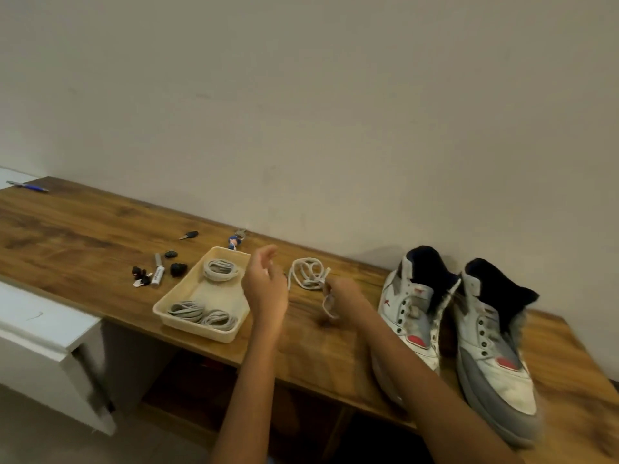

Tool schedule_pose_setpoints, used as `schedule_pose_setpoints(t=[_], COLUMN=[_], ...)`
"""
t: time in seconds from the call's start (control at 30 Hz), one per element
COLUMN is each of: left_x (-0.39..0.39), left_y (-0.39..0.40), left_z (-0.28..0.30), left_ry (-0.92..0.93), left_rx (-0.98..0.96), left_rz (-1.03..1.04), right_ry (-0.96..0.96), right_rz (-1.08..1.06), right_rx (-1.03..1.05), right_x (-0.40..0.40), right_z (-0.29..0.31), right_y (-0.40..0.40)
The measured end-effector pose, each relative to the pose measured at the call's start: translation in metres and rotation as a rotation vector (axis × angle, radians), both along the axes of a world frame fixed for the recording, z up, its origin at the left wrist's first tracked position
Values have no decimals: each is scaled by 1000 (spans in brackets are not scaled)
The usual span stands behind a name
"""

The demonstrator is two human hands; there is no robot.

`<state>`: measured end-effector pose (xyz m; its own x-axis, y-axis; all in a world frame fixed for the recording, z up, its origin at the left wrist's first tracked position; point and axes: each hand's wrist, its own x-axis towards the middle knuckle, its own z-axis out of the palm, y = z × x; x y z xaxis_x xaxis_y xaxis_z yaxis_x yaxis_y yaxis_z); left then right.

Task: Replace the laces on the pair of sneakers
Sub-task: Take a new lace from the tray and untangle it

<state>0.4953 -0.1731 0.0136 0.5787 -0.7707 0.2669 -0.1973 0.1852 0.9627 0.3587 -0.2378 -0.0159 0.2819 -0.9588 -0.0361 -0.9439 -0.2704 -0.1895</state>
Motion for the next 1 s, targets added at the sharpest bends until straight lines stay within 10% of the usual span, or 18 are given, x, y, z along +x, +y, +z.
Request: schedule_pose_setpoints(t=[0.23,0.5,0.77,1.0], left_x=[-84,-94,-96,-82], left_y=[13,6,8,13], left_z=[-11,-10,14,17], left_ry=[-288,-585,-87,-83], left_rx=[-29,116,85,90], left_rz=[-492,-455,-576,-737], right_ry=[-706,-1336,-529,-554], right_rz=[119,-155,59,42], right_rx=[-370,-424,-305,-381], right_x=[-59,-128,-114,-94], right_z=[97,81,73,72], right_y=[54,85,73,72])
